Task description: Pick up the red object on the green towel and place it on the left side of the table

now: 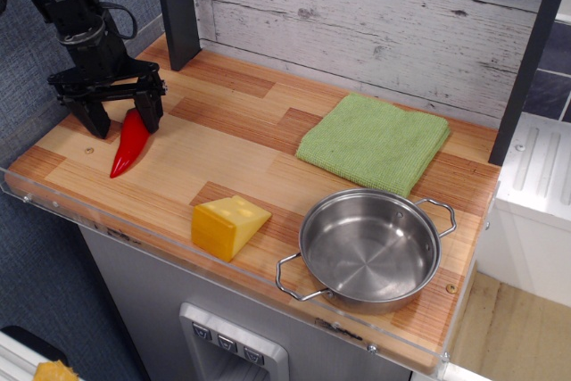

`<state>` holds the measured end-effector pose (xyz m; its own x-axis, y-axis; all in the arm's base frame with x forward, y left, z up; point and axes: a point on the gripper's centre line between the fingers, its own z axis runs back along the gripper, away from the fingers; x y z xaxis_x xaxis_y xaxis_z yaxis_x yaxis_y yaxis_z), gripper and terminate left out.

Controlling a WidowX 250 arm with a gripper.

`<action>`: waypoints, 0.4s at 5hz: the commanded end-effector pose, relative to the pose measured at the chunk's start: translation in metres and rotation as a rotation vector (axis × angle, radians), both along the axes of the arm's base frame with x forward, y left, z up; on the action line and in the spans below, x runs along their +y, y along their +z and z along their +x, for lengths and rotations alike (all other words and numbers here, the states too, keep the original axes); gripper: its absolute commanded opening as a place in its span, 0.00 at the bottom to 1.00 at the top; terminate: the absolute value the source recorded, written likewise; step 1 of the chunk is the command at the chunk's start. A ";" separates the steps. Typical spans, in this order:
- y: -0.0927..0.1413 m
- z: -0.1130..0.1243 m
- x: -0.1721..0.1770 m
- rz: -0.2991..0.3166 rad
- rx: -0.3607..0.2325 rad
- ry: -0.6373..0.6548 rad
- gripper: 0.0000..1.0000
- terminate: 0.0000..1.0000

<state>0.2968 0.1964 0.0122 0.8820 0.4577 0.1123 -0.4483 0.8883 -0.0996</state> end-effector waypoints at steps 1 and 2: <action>0.038 -0.003 -0.005 0.074 -0.061 -0.007 1.00 0.00; 0.050 -0.003 -0.004 0.103 -0.079 -0.003 1.00 0.00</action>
<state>0.2973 0.1973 0.0429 0.8732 0.4564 0.1710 -0.4539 0.8893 -0.0555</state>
